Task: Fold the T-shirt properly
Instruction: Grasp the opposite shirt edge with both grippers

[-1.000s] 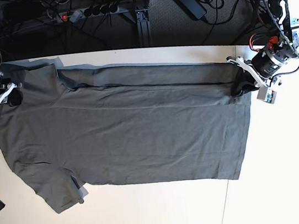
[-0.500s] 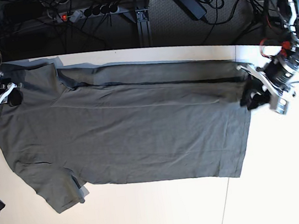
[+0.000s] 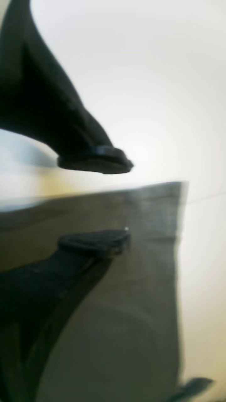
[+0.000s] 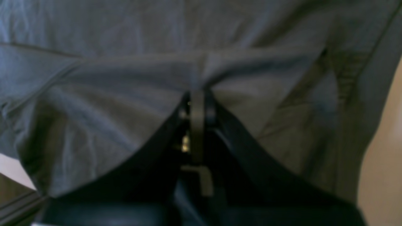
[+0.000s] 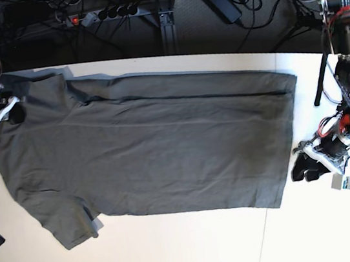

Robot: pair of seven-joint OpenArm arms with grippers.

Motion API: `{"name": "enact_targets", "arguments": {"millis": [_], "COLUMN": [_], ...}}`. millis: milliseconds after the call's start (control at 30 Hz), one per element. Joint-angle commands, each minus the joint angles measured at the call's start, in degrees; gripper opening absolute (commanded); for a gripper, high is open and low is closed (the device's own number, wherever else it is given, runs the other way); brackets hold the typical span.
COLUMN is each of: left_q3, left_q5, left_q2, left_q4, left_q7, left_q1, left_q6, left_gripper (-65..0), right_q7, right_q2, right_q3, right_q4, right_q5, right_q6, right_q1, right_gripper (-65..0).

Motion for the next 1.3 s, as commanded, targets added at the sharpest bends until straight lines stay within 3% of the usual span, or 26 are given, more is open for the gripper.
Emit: {"name": "enact_targets", "arguments": {"millis": [0,233,567,633,767,833,1133,1267], "left_q3": [-0.26,-0.26,-0.26,-0.26,-0.26,-0.26,-0.26,-0.26], "left_q5": [-1.46,-1.86,2.45,2.69,4.68,5.46,6.71,6.43], "left_q2": [0.07,4.17,9.11,9.46,9.46,9.46,9.49,9.66], "left_q4": [-3.32,-23.02,-24.37,-24.37,-24.37,-24.37,-24.37,-24.37], "left_q7": [-1.36,0.13,-2.19,-3.30,-4.24,-4.17,-3.06,-1.01], "left_q1": [-3.69,-13.03,-13.40,-13.40,-13.40,-13.40,-13.40,-13.38], "left_q6": [-0.31,-0.35,-0.28,-0.28,-0.33,-0.35,-2.29,-4.24], "left_gripper": [-32.8,-32.8,-33.0,-37.2,-58.8,-65.0,-65.0,-65.0], "right_q7": [-1.31,-1.51,-1.51,-1.51,-1.49,-1.51,-1.49,-1.01], "right_q2": [1.09,1.09,1.09,1.11,1.16,1.14,1.14,1.68], "right_q3": [0.39,0.39,0.39,0.39,0.48,1.03,12.76,14.47], "right_q4": [0.28,0.28,0.28,0.28,0.33,0.42,3.74,2.67], "right_q5": [-1.29,-1.25,-0.61,-0.59,0.76,1.33,5.81,1.90], "right_q6": [1.29,1.27,1.27,1.25,1.16,1.14,1.18,1.18], "right_q1": [-0.20,-0.20,-0.17,-0.20,0.11,0.94,7.26,13.94], "right_gripper": [-65.0,-65.0,-65.0,-65.0,-65.0,-65.0,-65.0,-65.0]}}
